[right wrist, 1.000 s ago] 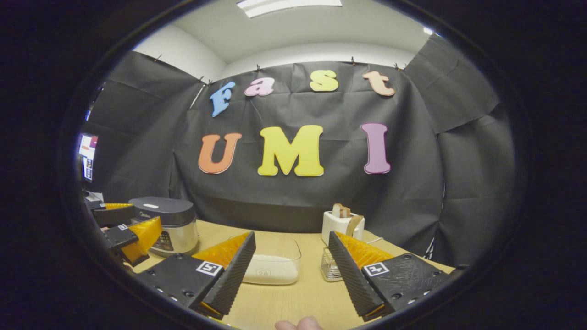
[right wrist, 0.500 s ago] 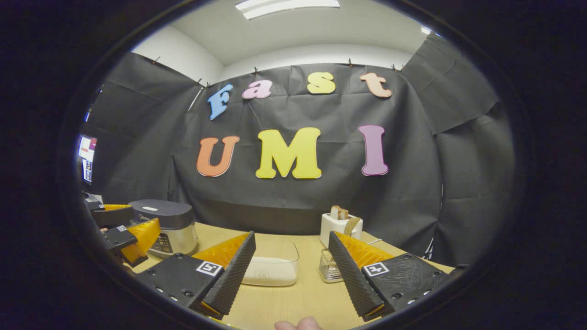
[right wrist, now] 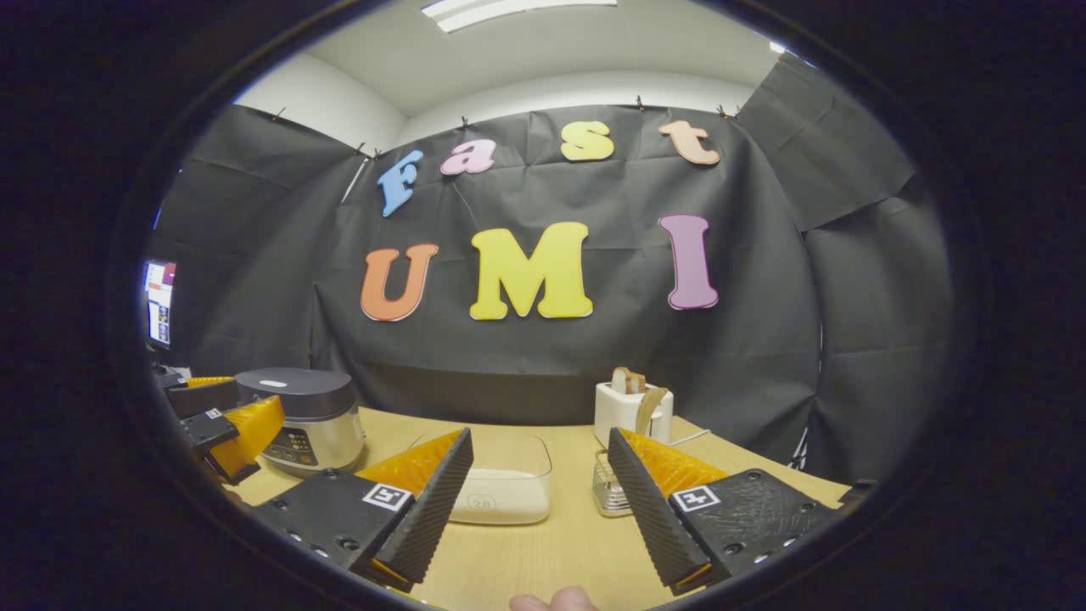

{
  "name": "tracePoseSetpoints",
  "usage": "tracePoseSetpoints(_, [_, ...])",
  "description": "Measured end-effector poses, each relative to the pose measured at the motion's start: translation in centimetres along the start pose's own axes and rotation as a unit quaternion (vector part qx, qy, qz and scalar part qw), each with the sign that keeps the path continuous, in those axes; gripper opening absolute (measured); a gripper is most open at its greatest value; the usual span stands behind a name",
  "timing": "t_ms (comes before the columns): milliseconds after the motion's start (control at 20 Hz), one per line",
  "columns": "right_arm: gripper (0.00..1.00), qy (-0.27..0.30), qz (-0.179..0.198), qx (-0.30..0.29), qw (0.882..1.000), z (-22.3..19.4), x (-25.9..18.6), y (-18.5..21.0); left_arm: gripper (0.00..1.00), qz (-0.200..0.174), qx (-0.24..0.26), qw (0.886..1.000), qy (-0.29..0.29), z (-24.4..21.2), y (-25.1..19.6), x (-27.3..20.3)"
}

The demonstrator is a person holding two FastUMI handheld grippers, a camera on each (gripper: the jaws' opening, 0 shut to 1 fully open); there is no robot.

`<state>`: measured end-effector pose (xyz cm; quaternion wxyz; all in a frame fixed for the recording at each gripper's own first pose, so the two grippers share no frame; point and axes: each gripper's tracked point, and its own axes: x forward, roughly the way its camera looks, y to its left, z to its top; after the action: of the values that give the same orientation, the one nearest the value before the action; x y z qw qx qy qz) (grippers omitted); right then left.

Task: Close the left gripper, press the button to open the rice cooker; take a wooden spoon from the chopstick holder with the right hand, scoop a spoonful of rice and pour it into the rice cooker, then put the wooden spoon back into the chopstick holder.

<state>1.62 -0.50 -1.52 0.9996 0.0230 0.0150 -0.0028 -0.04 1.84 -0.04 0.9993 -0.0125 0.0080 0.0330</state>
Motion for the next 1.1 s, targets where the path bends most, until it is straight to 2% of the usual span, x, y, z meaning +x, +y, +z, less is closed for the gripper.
tracePoseSetpoints(300, [0.95, 0.027, -0.016, 0.02, 0.999, -1.6, 1.8, -3.4, 0.98, -0.001, -0.003, 1.0, 0.0, -0.2, -1.0, 0.0])
tracePoseSetpoints(450, [0.96, 0.053, -0.039, 0.02, 0.998, -2.6, 3.8, -6.3, 0.98, 0.007, -0.003, 1.0, 0.002, -0.2, -0.9, 0.3])
tracePoseSetpoints(550, [0.96, 0.065, -0.051, 0.023, 0.996, -3.4, 5.7, -7.8, 0.98, 0.011, -0.013, 1.0, 0.007, -0.3, -1.0, 0.9])
tracePoseSetpoints(600, [0.92, 0.08, -0.055, 0.022, 0.995, -4.3, 7.0, -8.5, 0.98, 0.011, -0.019, 1.0, 0.011, -0.4, -1.0, 1.0])
tracePoseSetpoints(750, [0.96, 0.107, -0.066, 0.025, 0.992, -6.0, 10.4, -10.5, 0.98, 0.006, -0.03, 0.999, 0.016, 0.1, -1.7, 1.5])
tracePoseSetpoints(800, [0.92, 0.11, -0.069, 0.016, 0.991, -6.1, 11.5, -10.8, 0.98, 0.007, -0.03, 0.999, 0.016, 0.1, -1.7, 1.8])
tracePoseSetpoints(900, [0.96, 0.12, -0.068, 0.0, 0.99, -6.9, 13.8, -11.1, 0.98, 0.009, -0.033, 0.999, 0.018, 0.2, -1.7, 2.3])
tracePoseSetpoints(1000, [0.92, 0.134, -0.068, -0.007, 0.989, -7.9, 15.8, -11.5, 0.98, 0.005, -0.045, 0.999, 0.029, -0.2, -1.8, 2.4])
tracePoseSetpoints(1100, [0.95, 0.142, -0.063, -0.008, 0.988, -8.8, 17.5, -11.6, 0.98, 0.003, -0.053, 0.998, 0.034, -0.2, -1.8, 2.4])
